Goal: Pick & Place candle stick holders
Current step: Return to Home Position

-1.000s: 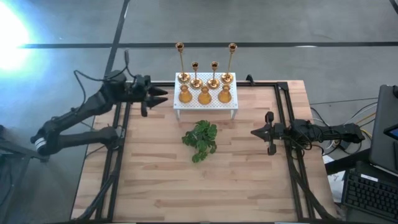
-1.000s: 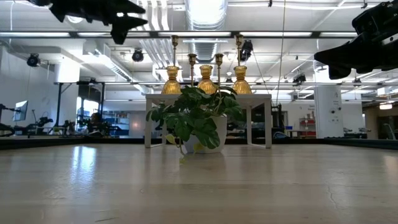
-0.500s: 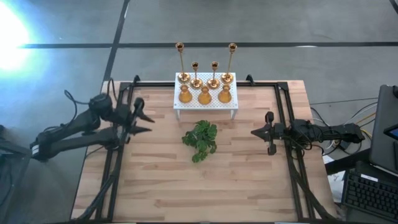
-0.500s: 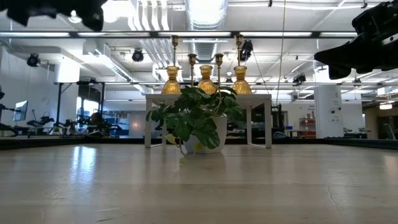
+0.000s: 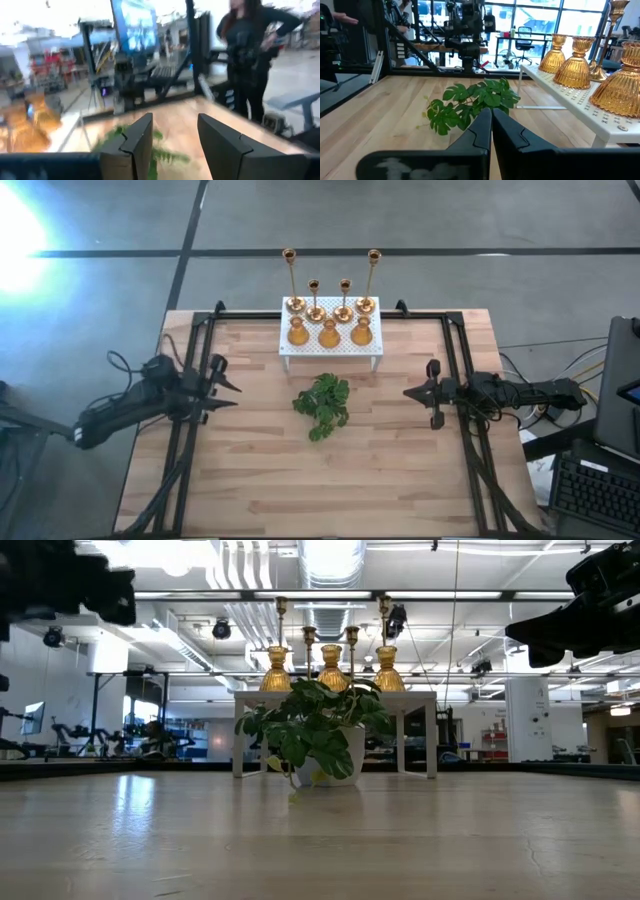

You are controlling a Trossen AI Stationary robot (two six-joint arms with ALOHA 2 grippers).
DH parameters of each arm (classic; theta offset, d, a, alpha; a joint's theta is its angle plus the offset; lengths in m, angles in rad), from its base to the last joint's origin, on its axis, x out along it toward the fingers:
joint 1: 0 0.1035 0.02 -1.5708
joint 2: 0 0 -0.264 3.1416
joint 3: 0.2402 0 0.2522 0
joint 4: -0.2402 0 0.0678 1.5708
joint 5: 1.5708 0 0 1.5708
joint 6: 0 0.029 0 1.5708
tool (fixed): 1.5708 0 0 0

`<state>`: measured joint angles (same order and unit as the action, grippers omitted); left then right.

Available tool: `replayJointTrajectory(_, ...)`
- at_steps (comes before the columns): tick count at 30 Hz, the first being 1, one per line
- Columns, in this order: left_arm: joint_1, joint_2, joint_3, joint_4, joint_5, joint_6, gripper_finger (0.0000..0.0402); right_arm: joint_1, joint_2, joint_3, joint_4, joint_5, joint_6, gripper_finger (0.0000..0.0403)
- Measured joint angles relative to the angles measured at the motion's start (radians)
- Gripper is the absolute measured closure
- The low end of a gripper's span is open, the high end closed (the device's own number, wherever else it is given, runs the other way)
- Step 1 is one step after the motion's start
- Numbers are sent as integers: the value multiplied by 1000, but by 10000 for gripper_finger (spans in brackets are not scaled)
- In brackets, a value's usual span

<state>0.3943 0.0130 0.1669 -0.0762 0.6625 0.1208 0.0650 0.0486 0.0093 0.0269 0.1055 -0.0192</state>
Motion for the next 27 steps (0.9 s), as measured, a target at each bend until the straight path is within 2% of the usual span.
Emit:
replayJointTrajectory(5, -10, -11, -44, 29, 9, 20, 241, 0, 0, 0, 0, 0, 0, 394)
replayJointTrajectory(9, -68, -11, -82, 54, 3, 46, 241, 0, 0, 0, 0, 0, 0, 394)
replayJointTrajectory(16, -235, -12, -147, 129, -131, 155, 241, 0, 0, 0, 0, 0, 0, 394)
replayJointTrajectory(21, -334, -12, -158, 145, -180, 248, 241, 0, 0, 0, 0, 0, 0, 394)
replayJointTrajectory(27, -345, -12, -158, 123, -363, 84, 241, 0, 0, 0, 0, 0, 0, 394)
